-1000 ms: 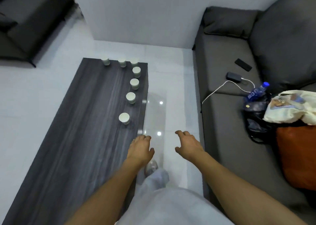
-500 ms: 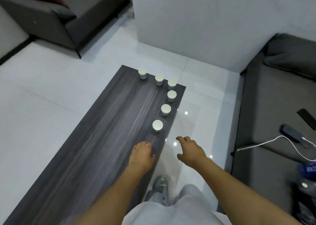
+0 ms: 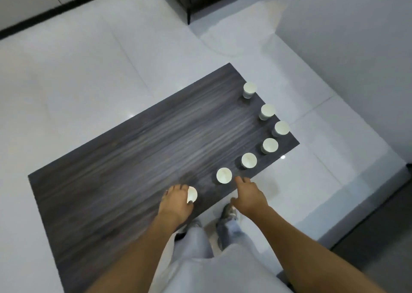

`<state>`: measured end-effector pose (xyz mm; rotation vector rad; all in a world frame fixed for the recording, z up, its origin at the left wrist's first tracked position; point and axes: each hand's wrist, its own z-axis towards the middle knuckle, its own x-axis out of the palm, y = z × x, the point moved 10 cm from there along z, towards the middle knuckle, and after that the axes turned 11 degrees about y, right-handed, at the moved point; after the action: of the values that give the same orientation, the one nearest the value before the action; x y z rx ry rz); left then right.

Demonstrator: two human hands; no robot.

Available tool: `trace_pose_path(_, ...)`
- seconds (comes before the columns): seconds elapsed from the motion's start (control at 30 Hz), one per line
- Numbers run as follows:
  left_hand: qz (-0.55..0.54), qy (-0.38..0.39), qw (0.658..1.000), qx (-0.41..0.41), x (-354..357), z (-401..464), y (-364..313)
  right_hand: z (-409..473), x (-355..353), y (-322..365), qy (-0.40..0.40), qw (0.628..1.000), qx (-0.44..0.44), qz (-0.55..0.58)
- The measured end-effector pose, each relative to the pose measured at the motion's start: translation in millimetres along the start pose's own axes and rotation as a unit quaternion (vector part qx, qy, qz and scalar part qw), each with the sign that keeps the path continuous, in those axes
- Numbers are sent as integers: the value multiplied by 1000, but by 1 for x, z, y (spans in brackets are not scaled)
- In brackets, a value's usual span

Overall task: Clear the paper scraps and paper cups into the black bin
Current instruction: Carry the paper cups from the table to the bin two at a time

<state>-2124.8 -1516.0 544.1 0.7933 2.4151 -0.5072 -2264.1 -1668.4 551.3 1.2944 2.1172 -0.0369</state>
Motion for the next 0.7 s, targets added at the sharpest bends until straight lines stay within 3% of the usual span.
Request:
trace_pose_path(0.2,-33,12,998,-61,21,35,8,60,-8,10,42,996,-37,-76)
trace_pose_path(0.4,-45,17,997,-61,65,101,21,138,19,13,31,991,-54,-121)
trace_pose_path(0.7,31,53,996,-59,150,183,36,222,88,-22,44,985,-57,-156)
